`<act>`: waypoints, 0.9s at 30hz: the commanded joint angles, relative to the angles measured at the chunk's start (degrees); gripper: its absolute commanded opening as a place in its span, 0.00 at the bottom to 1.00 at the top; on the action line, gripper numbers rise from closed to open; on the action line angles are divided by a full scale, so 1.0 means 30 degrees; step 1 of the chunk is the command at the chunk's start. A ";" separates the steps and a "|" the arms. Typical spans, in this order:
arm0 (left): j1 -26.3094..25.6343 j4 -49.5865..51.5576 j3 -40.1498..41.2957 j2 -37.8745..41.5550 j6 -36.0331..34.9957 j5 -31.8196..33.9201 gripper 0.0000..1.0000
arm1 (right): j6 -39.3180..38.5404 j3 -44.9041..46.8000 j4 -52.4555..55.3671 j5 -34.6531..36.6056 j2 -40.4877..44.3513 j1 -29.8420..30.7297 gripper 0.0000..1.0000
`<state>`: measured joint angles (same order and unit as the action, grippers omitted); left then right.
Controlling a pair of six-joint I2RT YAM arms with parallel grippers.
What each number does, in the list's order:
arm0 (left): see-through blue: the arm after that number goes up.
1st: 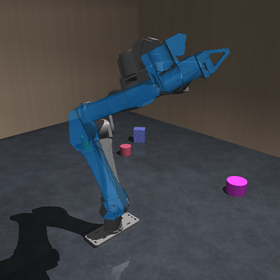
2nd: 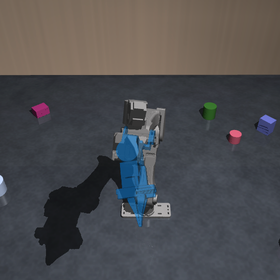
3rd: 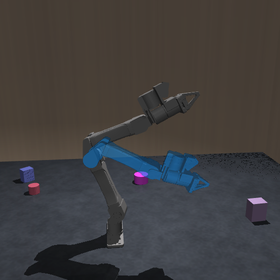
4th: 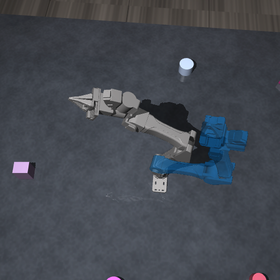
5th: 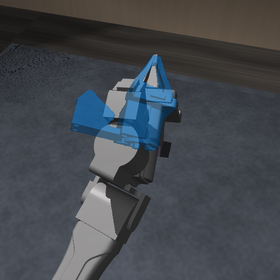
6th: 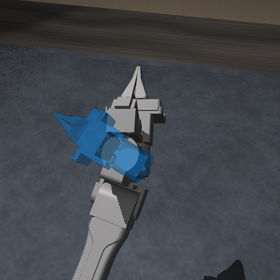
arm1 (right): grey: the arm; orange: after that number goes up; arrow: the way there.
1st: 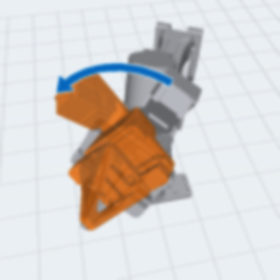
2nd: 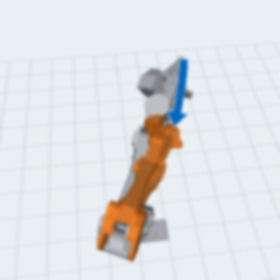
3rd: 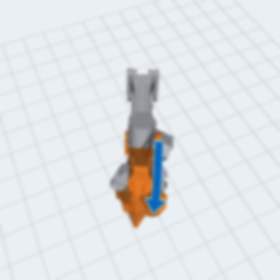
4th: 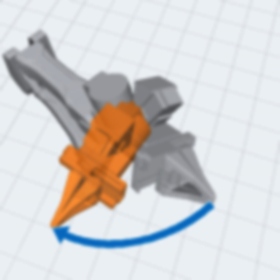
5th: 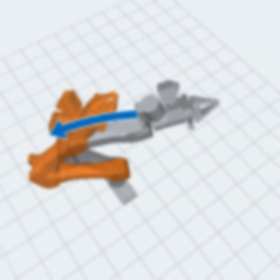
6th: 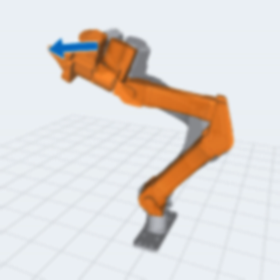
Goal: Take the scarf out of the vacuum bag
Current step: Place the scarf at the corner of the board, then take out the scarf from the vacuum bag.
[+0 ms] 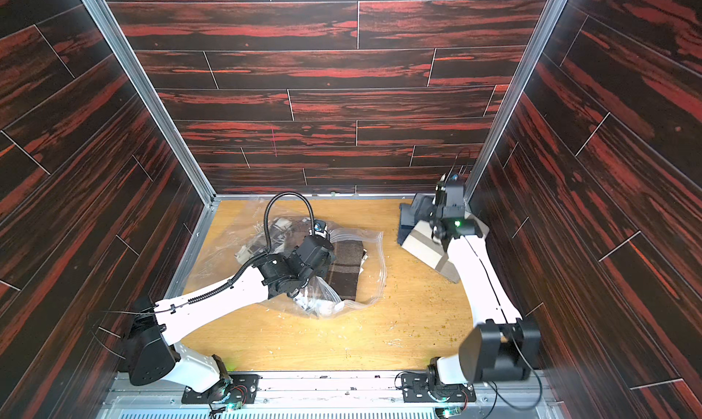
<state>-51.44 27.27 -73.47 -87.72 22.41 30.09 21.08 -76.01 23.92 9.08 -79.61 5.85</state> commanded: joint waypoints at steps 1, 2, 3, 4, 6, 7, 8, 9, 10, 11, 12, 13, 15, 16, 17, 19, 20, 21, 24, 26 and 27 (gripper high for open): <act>-0.0058 0.0587 -0.0875 0.0421 0.0146 -0.0132 0.00 | 0.1783 0.1259 -0.0880 -0.5430 0.1755 0.0260 0.98; -0.0078 0.0604 -0.0882 0.0499 0.0115 -0.0171 0.00 | 0.2172 0.1611 -0.0884 -0.6866 0.2068 0.0260 0.98; -0.0080 0.0537 -0.0826 0.0602 0.0094 -0.0170 0.00 | 0.2505 0.2103 -0.1033 -0.8525 0.2460 0.0263 0.98; -0.0101 0.0498 -0.0774 0.0713 0.0116 -0.0185 0.00 | 0.2772 0.2778 -0.1103 -0.9827 0.2855 0.0278 0.99; -0.0109 0.0524 -0.0609 0.0875 0.0213 -0.0237 0.00 | 0.3303 0.4160 -0.1214 -1.1304 0.3793 0.0292 0.98; -0.0114 0.0521 -0.0490 0.0991 0.0265 -0.0308 0.00 | 0.3405 0.4993 -0.1376 -1.1968 0.4435 0.0316 0.98; -0.0145 0.0489 -0.0393 0.1064 0.0284 -0.0432 0.00 | 0.3477 0.5738 -0.1480 -1.2471 0.4948 0.0323 0.98; -0.0138 0.0420 -0.0293 0.1164 0.0245 -0.0642 0.00 | 0.3585 0.6642 -0.1709 -1.3120 0.5565 0.0346 0.98; -0.0165 0.0171 -0.0093 0.1260 0.0159 -0.0856 0.00 | 0.3910 0.7593 -0.2053 -1.3798 0.6077 0.0337 0.96; -0.0190 -0.0008 0.0063 0.1330 0.0091 -0.1088 0.00 | 0.4257 0.8374 -0.2448 -1.4593 0.6401 0.0344 0.94; -0.0228 -0.0213 0.0208 0.1401 -0.0087 -0.1327 0.00 | 0.4848 0.9410 -0.3227 -1.5581 0.6796 0.0368 0.91; -0.0338 -0.0434 0.0442 0.1479 -0.0401 -0.1439 0.00 | 0.5432 1.0573 -0.4364 -1.6451 0.7221 0.0469 0.88; -0.0572 -0.0636 0.0666 0.1418 -0.0865 -0.1511 0.00 | 0.6006 1.2620 -0.6077 -1.6924 0.7941 0.0909 0.87; -0.0791 -0.0652 0.0726 0.1392 -0.1107 -0.1477 0.00 | 0.6062 1.3347 -0.6494 -1.6828 0.8177 0.1247 0.87; -0.0995 -0.0706 0.0781 0.1351 -0.1304 -0.1406 0.00 | 0.6063 1.3881 -0.6905 -1.6917 0.8304 0.1595 0.87; -0.1503 -0.0767 0.0919 0.1263 -0.1577 -0.1217 0.00 | 0.6354 1.5011 -0.7952 -1.7044 0.8425 0.2279 0.87; -0.1691 -0.0799 0.0996 0.1260 -0.1583 -0.1251 0.00 | 0.6682 1.5531 -0.8535 -1.7009 0.8432 0.2518 0.86; -0.1853 -0.0905 0.1121 0.1243 -0.1561 -0.1346 0.00 | 0.6998 1.6034 -0.9198 -1.6980 0.8335 0.2743 0.86; -0.2295 -0.1258 0.1580 0.1235 -0.1473 -0.1623 0.00 | 0.7469 1.7110 -1.0989 -1.6860 0.7943 0.3566 0.85; -0.2550 -0.1425 0.1887 0.1287 -0.1274 -0.1656 0.00 | 0.8080 1.7749 -1.2404 -1.6650 0.7615 0.3842 0.85; -0.2641 -0.1590 0.2079 0.1292 -0.1203 -0.1692 0.00 | 0.8403 1.8024 -1.3030 -1.6485 0.7338 0.3930 0.85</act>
<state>-58.74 23.88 -68.71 -85.30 18.87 25.43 43.09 -23.42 -6.44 -40.10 -56.36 16.84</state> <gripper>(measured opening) 0.052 0.852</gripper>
